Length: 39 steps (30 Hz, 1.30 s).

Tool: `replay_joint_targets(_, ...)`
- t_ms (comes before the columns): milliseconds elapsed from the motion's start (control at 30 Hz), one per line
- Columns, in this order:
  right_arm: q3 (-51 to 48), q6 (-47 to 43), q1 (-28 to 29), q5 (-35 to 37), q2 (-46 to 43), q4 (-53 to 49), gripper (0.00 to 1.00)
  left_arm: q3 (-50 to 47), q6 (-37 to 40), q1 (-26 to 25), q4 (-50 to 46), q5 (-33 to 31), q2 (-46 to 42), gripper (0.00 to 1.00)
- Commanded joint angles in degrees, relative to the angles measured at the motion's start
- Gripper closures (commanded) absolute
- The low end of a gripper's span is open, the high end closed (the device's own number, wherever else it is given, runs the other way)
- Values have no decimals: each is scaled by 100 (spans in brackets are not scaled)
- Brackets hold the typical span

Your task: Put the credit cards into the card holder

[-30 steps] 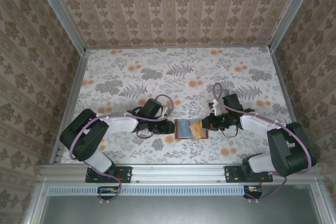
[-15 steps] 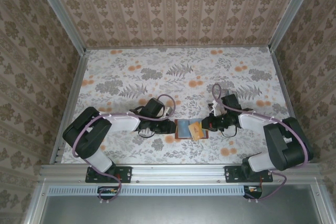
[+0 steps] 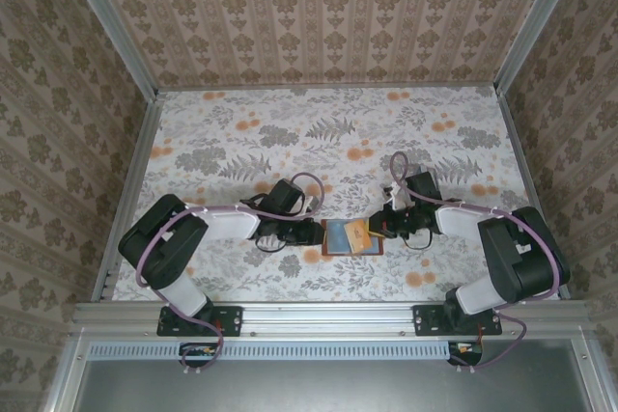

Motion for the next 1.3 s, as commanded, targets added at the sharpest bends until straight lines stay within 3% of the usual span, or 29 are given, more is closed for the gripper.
replay_joint_targets(0, -123, 303, 15, 298, -142, 375, 100, 46, 52, -79, -28, -35, 149, 73)
replay_joint_targets(333, -459, 769, 328, 577, -134, 1097, 100, 107, -23, -135, -65, -47, 166, 74)
replay_joint_targets(733, -911, 1510, 956, 1505, -476, 1772, 100, 172, -99, -174, 81, 46, 349, 82)
replay_joint_targets(967, -1000, 1900, 1281, 2064, -861, 1774, 100, 239, -106, -175, 45, 77, 418, 84)
replay_joint_targets(1267, -974, 2405, 1642, 2442, -714, 1769, 100, 265, -143, -191, -62, 74, 368, 84)
